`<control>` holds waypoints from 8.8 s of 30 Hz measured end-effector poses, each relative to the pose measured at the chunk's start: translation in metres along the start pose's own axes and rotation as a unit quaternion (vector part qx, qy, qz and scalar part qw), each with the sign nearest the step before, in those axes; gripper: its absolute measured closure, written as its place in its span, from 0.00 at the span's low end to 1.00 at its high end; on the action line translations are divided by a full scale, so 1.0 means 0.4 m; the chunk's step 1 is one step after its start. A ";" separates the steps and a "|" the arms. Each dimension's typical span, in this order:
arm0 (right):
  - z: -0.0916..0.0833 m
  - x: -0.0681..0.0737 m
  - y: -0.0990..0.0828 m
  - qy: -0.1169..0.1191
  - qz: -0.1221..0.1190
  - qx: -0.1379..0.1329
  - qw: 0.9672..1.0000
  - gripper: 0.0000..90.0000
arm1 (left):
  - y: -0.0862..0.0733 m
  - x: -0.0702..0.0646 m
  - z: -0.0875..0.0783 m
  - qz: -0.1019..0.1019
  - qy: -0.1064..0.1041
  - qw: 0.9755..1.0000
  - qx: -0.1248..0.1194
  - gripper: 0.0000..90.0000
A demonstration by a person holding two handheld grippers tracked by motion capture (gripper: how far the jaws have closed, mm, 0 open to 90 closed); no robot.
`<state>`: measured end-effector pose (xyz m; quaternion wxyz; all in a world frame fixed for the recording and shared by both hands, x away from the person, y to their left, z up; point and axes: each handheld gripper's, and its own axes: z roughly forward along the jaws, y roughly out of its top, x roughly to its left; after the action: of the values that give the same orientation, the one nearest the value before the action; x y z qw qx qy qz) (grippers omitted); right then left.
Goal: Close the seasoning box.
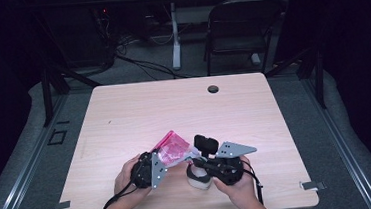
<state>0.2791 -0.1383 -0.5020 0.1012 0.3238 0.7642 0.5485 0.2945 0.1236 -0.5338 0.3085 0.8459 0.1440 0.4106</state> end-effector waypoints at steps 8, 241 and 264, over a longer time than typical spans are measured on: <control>0.007 0.005 0.005 0.005 0.001 -0.002 1.000 0.99 | -0.009 0.006 -0.003 -0.017 -0.006 1.000 0.000 0.77; -0.044 -0.125 -0.008 -0.086 0.008 0.002 0.996 0.83 | -0.209 0.120 -0.027 -0.253 -0.090 0.958 0.104 0.45; -0.045 -0.117 -0.003 -0.091 -0.018 0.011 0.996 0.89 | -0.214 0.126 -0.030 -0.255 -0.081 0.958 0.106 0.45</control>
<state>0.3054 -0.1810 -0.5058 0.1764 0.3599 0.7637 0.5061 0.3172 0.2193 -0.5525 0.3217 0.8396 0.3720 0.2306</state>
